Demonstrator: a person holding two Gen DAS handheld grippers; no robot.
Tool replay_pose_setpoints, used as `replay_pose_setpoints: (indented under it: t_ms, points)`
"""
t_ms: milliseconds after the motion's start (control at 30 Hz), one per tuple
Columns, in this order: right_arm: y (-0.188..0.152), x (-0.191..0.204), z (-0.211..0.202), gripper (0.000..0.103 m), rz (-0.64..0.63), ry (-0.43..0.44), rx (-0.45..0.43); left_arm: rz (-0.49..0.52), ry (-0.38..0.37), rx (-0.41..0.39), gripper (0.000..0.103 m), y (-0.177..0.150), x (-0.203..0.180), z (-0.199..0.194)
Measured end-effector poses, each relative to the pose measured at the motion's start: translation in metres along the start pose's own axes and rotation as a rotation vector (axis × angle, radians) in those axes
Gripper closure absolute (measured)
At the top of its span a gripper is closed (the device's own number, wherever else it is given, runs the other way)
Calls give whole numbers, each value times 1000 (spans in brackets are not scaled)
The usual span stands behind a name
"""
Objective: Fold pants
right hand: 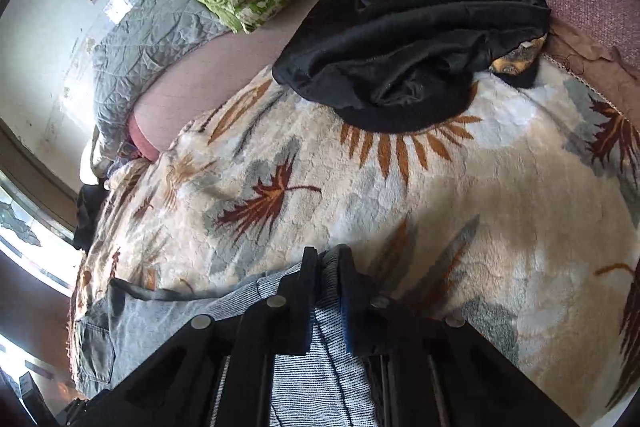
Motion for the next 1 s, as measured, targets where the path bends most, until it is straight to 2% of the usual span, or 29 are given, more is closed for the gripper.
replay_pose_setpoints:
  t_ms: [67,167,267,400,467,567,667,733,800,900,1000]
  points:
    - [6,3,-3,93,6,8,-35,-12,6,4,51,2,-1,3]
    - [13,2,1,101,4,-26,-56,-8,31,26,50,3,-5,13]
    - [16,-5,11,101,13,-31,-27,-17,30,64,50,0,-6,25]
    - [8,-6,19,101,7,-41,42,-2,78,55,38,-5,-9,29]
    - [5,-4,15,100,23,-6,46,-4,78,53,38,-6,-9,29]
    - [-2,9,8,100,-24,33,44,-8,76,54,37,-6,-8,28]
    - [-18,22,20,100,-74,45,136,-22,59,60,37,-4,-4,24]
    - [-31,29,34,99,-145,-5,216,-36,61,37,37,-2,2,16]
    - [-34,31,36,100,-182,-27,206,-62,73,9,37,2,13,6]
    - [-29,23,30,100,-150,-48,183,-118,107,-10,37,7,38,-4]
    - [-23,20,16,99,-114,-16,150,-174,153,0,37,7,64,-4]
Point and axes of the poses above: each gripper's, at about its wrist camera, not at the fingertips, and z roughly the way its jaws point, x to its left, y to its top, the point moved 2 cm from there along z, roughly the way its jaws point, and after that the axes turned 3 degrees about -x, right-handed, at the moved point
